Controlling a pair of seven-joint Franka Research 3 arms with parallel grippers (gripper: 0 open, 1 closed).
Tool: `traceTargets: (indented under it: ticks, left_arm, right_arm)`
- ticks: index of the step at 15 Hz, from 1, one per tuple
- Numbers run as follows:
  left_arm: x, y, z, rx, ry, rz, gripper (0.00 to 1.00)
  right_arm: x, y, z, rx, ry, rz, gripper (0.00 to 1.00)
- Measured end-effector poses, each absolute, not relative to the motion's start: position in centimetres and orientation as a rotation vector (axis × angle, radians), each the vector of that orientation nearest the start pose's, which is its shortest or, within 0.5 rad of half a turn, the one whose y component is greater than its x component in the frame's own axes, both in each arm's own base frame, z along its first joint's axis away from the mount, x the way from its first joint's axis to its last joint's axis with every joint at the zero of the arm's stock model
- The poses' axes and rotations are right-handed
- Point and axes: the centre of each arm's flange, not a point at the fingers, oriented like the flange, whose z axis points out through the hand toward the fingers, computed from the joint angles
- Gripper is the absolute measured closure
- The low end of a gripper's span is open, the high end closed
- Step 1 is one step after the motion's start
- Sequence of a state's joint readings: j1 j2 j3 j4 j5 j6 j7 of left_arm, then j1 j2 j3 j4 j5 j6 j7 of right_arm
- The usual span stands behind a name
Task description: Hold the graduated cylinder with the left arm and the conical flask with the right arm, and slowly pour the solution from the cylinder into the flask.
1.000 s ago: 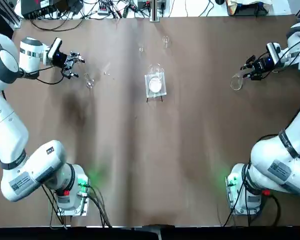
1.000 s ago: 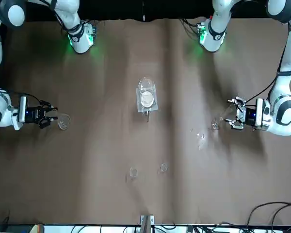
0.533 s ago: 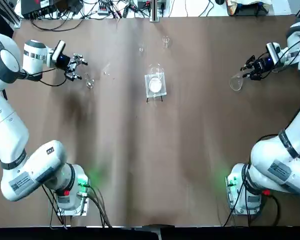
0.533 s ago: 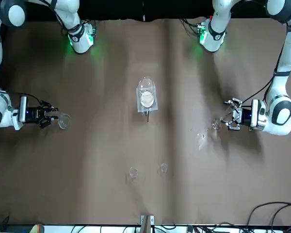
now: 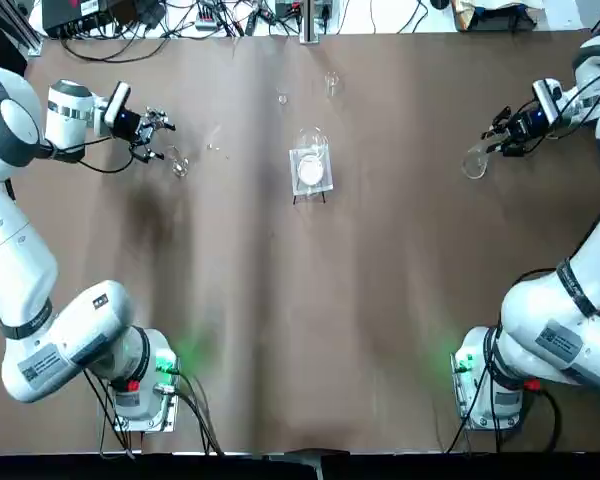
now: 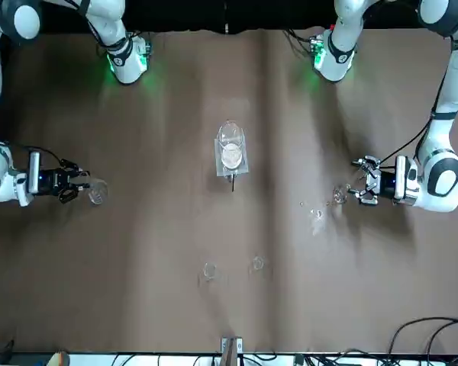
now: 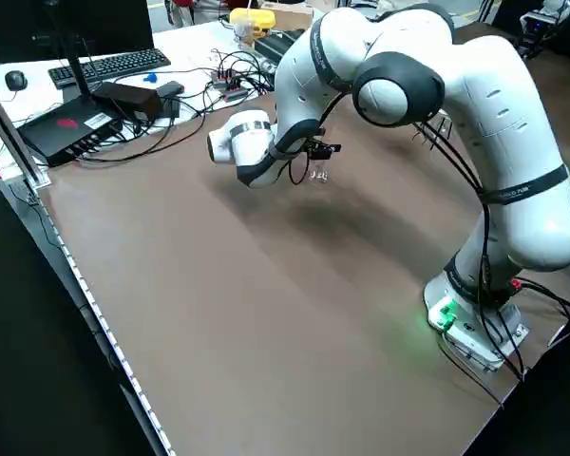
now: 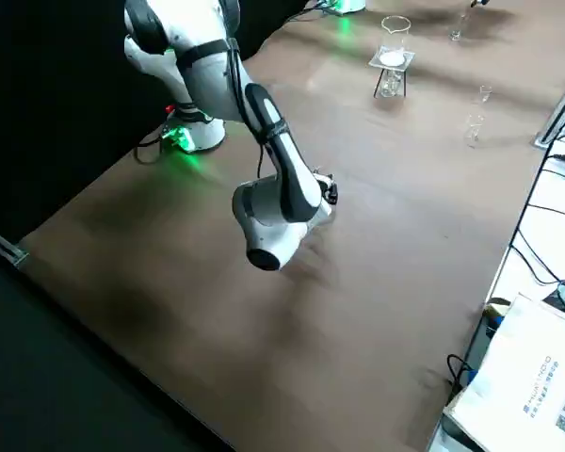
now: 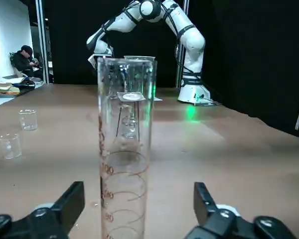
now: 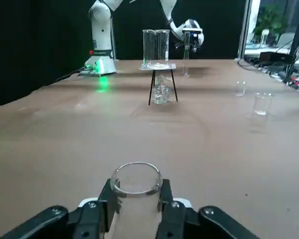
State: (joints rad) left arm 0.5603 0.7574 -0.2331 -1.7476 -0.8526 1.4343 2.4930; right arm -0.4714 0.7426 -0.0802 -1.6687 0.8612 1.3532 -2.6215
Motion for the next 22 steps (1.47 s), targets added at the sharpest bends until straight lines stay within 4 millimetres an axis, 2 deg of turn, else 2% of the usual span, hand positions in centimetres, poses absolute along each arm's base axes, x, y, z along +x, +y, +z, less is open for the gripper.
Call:
traceTargets:
  ticks: [2,5,6,8,9,10,13,16,17,18,22]
  left_arm:
    - [55.8,10.4,16.5,1.146,-1.429,0.914,0.05]
    - [55.9,10.5,16.3,1.120,-1.484,0.964,0.32]
    - [55.9,10.6,16.3,1.117,-1.489,0.969,0.32]
    - [55.9,10.7,16.3,1.116,-1.495,0.974,0.44]
    - [55.8,10.8,16.2,1.117,-1.496,0.975,0.44]
    - [55.8,10.8,16.2,1.117,-1.496,0.975,0.51]
    - [55.8,10.9,16.2,1.121,-1.496,0.976,0.58]
    - [55.8,11.1,16.2,1.125,-1.494,0.978,0.61]
    - [55.8,11.2,16.2,1.125,-1.494,0.978,0.61]
    - [55.8,11.2,16.2,1.127,-1.494,0.978,0.66]
    - [56.0,11.2,16.2,1.159,-1.462,0.969,0.66]
  right_arm:
    - [54.4,-22.0,19.1,-1.306,-1.552,-0.880,0.61]
    - [55.5,-21.9,22.2,-1.348,-1.574,-0.817,0.61]
    - [55.7,-21.7,23.1,-1.353,-1.583,-0.813,0.61]
    - [56.0,-21.6,24.8,-1.360,-1.586,-0.805,0.61]
    - [56.1,-21.6,25.8,-1.375,-1.580,-0.796,0.61]
    - [56.2,-21.6,26.9,-1.389,-1.575,-0.788,0.61]
    - [56.3,-21.1,30.6,-1.413,-1.551,-0.756,0.61]
    - [56.4,-20.1,32.4,-1.412,-1.529,-0.720,0.61]
    - [56.6,-19.6,33.1,-1.418,-1.524,-0.707,0.61]
    - [56.8,-19.0,33.9,-1.429,-1.517,-0.691,0.61]
    - [57.8,-16.3,38.2,-1.457,-1.541,-0.647,0.61]
